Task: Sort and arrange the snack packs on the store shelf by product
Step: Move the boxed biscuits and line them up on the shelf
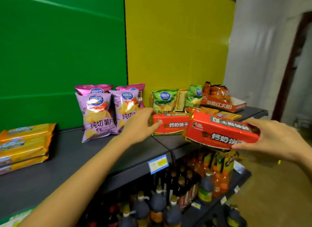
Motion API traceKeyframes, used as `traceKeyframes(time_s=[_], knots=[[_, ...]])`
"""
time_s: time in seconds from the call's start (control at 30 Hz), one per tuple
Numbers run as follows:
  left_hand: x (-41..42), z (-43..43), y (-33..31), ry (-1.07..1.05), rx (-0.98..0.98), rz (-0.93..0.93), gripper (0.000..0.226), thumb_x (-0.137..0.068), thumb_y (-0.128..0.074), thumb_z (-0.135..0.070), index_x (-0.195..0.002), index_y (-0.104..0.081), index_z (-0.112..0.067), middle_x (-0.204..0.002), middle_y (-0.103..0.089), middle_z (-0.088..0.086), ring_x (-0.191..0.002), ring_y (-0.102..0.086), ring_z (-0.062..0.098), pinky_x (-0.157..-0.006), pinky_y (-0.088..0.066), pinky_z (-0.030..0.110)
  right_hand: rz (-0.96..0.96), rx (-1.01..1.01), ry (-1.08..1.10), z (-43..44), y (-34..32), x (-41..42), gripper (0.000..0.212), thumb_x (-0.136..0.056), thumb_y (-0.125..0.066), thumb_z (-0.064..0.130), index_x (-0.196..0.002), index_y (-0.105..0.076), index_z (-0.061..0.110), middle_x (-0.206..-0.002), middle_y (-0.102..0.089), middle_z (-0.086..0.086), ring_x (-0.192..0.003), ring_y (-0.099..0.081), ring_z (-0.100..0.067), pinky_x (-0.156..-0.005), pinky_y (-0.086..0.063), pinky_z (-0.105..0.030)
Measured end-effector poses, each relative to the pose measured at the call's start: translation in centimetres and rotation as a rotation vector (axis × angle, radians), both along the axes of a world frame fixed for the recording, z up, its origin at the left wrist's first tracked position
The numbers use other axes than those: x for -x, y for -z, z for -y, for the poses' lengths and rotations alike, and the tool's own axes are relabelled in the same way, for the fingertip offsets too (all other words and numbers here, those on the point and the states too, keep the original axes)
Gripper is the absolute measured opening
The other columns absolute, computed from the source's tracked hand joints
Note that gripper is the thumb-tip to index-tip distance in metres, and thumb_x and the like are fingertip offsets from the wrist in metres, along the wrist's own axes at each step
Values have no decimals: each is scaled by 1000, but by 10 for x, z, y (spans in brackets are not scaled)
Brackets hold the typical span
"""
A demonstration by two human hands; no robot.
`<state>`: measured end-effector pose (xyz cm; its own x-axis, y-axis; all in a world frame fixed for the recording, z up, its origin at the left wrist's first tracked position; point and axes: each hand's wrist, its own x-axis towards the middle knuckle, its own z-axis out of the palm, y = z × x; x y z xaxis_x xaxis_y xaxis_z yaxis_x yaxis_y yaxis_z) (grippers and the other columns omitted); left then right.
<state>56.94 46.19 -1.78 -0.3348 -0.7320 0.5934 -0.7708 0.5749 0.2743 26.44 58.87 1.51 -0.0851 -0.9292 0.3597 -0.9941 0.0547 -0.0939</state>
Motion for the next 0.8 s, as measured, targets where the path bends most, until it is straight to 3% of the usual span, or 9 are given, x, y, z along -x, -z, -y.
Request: traceKeyframes(time_s=[0.1,0.23,0.4,0.57,0.8], knots=[[43,46,2,-29,-21,210,75,-79,-58,-55,-137,-37,-13,-138,-49,12,-125,-46,28,-99,-42,42,12,-12,89,1,6,35,88,-43,-55,83,-119,-48,38,-90,-56,16,-79,-56,-10,-69,-47,-27],[75,86,5,-75,-148,349,101,-72,-58,-65,-149,-13,-18,-148,-35,12,-132,-39,31,-102,-40,45,-11,-38,172,3,11,66,81,-47,-61,79,-116,-47,40,-86,-51,17,-74,-52,-7,-62,-39,-23],[83,101,10,-205,-104,449,98,-73,-57,-66,-146,-19,-12,-145,-37,13,-131,-39,29,-102,-38,43,14,-58,181,12,15,87,86,-45,-58,82,-117,-47,35,-89,-52,16,-77,-56,-6,-65,-47,-21],[86,99,7,-189,-122,456,87,-74,-60,-62,-135,-32,-7,-136,-49,13,-121,-49,30,-98,-41,44,43,-56,134,23,12,87,88,-47,-56,82,-121,-45,35,-85,-48,22,-76,-54,-3,-64,-46,-20],[48,74,-19,-201,64,384,73,-71,-62,-62,-121,-44,-12,-126,-56,9,-115,-52,26,-93,-40,38,50,-1,70,31,2,70,97,-38,-48,89,-116,-47,33,-89,-53,15,-79,-59,-11,-76,-57,-35]])
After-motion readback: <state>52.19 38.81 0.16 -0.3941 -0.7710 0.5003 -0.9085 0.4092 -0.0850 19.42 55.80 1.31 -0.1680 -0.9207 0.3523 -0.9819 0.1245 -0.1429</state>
